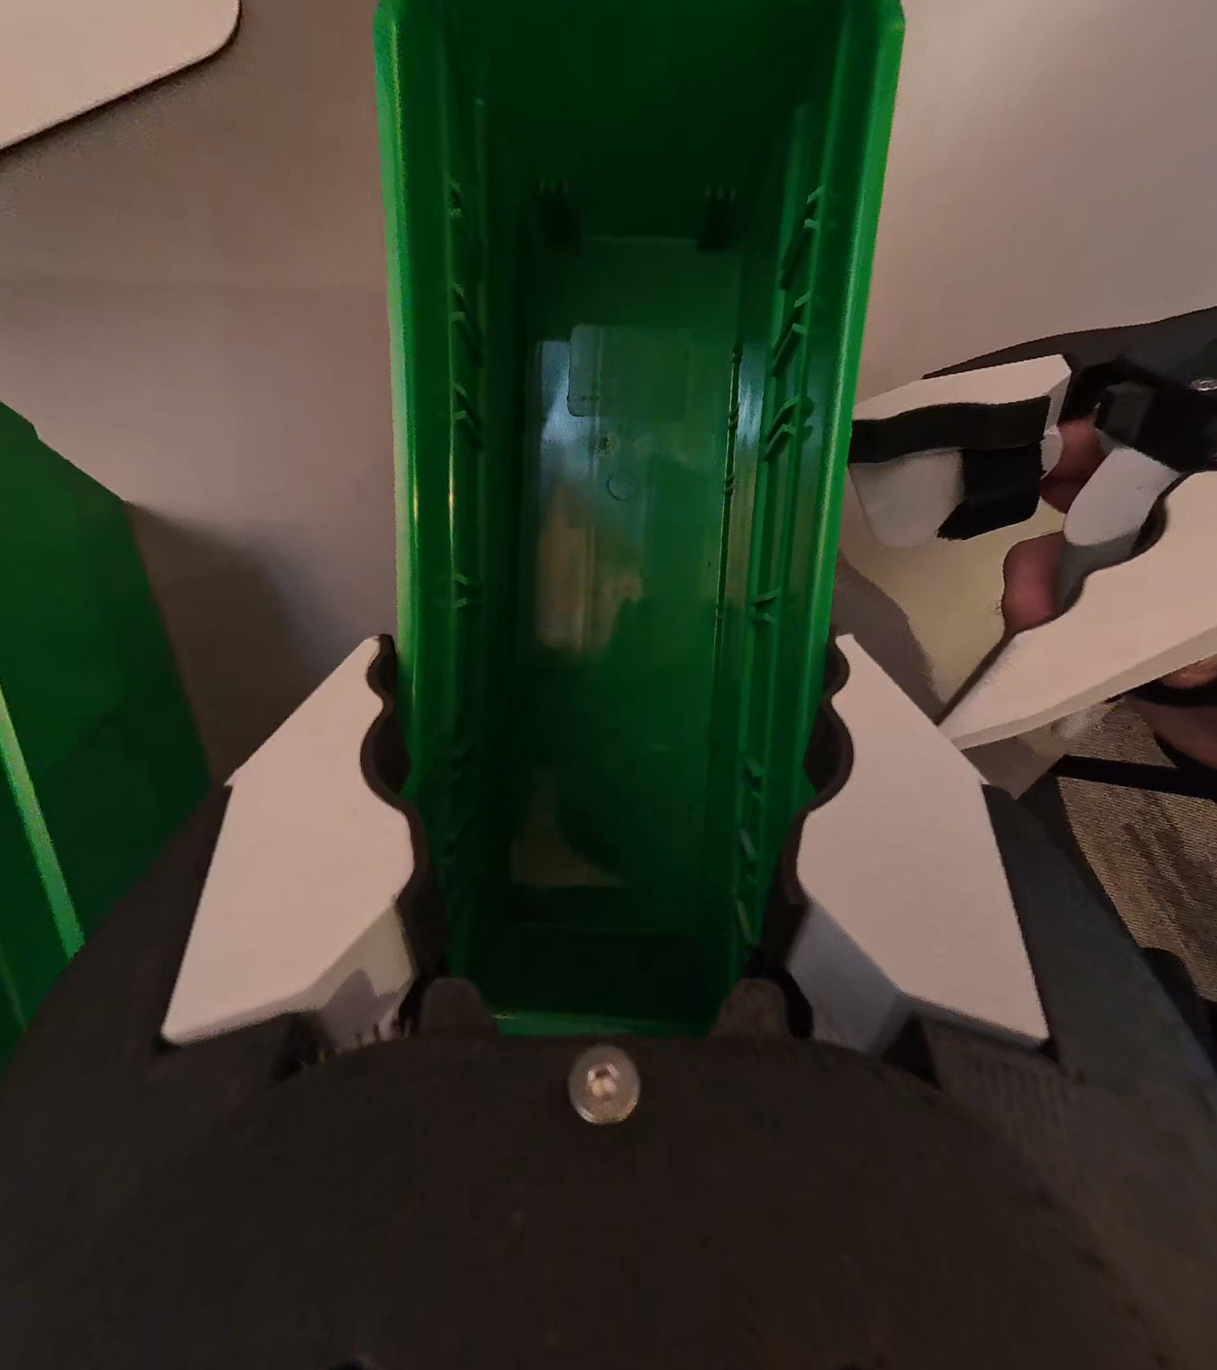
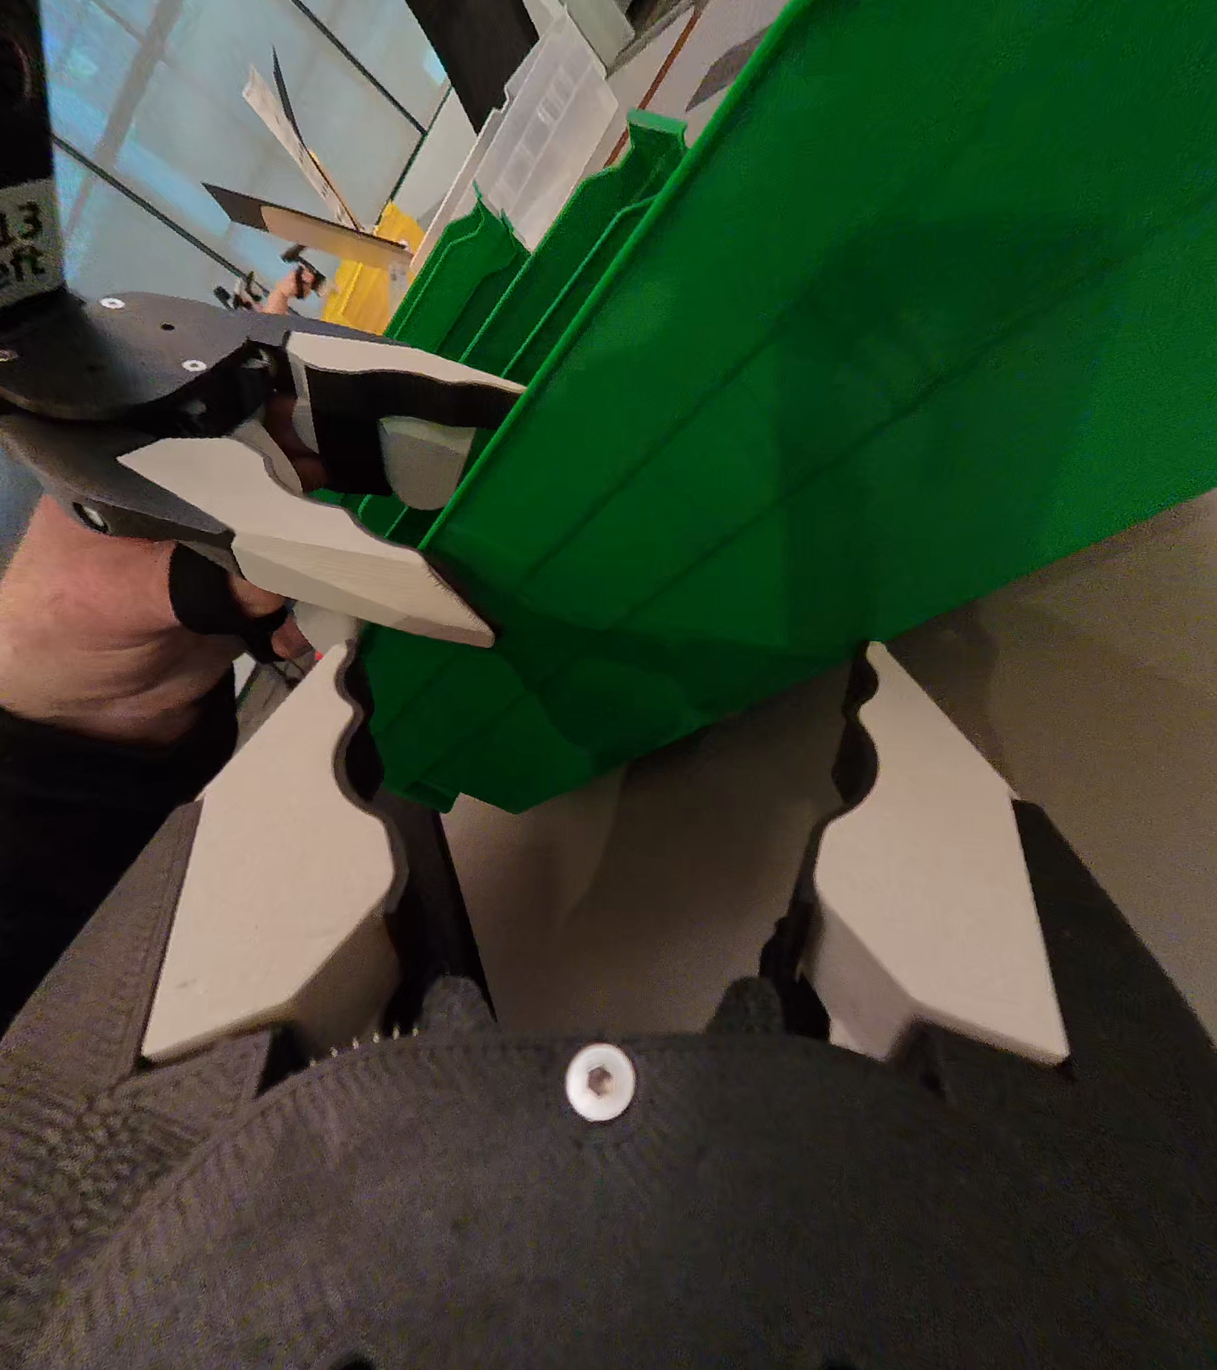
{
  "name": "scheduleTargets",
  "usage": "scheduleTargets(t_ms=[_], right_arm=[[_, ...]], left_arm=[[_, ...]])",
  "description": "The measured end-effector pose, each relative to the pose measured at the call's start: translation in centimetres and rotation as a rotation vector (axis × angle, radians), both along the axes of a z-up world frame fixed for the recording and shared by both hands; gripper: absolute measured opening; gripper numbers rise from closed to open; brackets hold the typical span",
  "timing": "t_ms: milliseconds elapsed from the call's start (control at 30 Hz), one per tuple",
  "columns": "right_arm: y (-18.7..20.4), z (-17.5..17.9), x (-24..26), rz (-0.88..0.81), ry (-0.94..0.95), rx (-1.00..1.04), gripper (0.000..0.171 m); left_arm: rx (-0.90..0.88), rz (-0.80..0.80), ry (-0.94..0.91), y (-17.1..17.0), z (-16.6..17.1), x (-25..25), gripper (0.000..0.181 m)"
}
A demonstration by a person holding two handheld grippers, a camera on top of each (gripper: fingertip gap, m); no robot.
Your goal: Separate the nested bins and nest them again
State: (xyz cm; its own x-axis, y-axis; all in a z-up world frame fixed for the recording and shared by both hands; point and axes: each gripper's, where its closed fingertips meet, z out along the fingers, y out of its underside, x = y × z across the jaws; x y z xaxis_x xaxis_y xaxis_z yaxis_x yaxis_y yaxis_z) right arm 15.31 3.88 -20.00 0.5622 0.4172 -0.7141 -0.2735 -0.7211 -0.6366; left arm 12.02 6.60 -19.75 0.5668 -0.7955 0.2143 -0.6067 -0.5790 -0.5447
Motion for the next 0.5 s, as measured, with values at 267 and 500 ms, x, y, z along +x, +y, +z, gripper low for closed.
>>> scheduleTargets(t_ms=[267,500], right_arm=[[0.1,-1.5,-1.8,0.077,0.023,-0.027,0.125],[0.6,-1.1,-3.4,0.123,0.082,-0.012,0.13]], left_arm=[[-0.038,0.034,0.028,-0.4,-1.6,-0.1,0.117],[-0.108,0.071,-0.09,-0.2,-1.4,-0.8,0.125]])
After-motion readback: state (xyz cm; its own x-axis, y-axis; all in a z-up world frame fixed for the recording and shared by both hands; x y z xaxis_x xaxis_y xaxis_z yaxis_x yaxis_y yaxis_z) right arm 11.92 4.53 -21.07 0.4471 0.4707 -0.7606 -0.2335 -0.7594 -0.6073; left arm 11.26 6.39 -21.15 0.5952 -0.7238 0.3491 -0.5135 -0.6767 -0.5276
